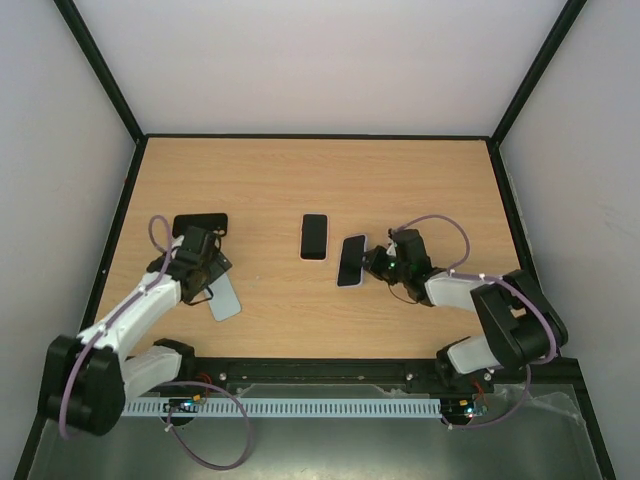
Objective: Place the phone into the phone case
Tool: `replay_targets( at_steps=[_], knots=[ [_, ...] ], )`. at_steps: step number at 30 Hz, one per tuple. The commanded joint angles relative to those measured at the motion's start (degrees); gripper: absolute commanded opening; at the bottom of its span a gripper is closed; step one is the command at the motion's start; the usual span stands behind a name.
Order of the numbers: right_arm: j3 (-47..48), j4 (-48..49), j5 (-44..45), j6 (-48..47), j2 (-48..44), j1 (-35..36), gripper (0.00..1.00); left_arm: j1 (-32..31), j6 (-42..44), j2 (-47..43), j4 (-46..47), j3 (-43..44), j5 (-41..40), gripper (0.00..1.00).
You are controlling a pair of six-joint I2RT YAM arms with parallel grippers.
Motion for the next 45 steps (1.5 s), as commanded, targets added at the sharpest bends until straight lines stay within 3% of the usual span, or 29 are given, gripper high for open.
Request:
replay_targets(
  at_steps=[1, 6, 12, 22, 28, 39, 45],
  knots=[
    [1.34, 7.31, -6.44, -1.31, 4.84, -3.81, 0.05, 0.38, 2.79, 7.77, 2.80, -0.85, 3.36, 0.99],
    [4.45, 5.43, -6.95, -4.01, 10.10, -5.59, 0.08, 0.33, 3.82, 14.14, 4.40, -0.04, 4.44, 0.99],
    [6.50, 2.16, -4.31, -5.93, 12.52, -5.77, 0.16, 0.34, 2.98, 15.83, 4.39, -0.32, 4.21, 0.97],
    [5.63, -4.66, -0.25, -6.79, 4.42, -5.72, 0.63, -0.37, 2.14, 17.66, 5.06, -1.05, 5.11, 0.93],
    [2.11, -5.88, -0.07, -4.94, -4.35, -5.69, 0.83, -2.27, 2.25, 19.37, 3.75, 0.53, 4.74, 0.93],
    [-3.72, -11.20, 1.25, -2.89, -18.76, -4.04, 0.91, -7.09, 2.14, 24.17, 3.16, 2.63, 3.83, 0.96],
    [-4.21, -13.50, 3.49, -1.05, -23.62, -0.51, 0.91, -7.94, 1.38, 23.71, 5.00, 0.56, 4.85, 0.88]
  ],
)
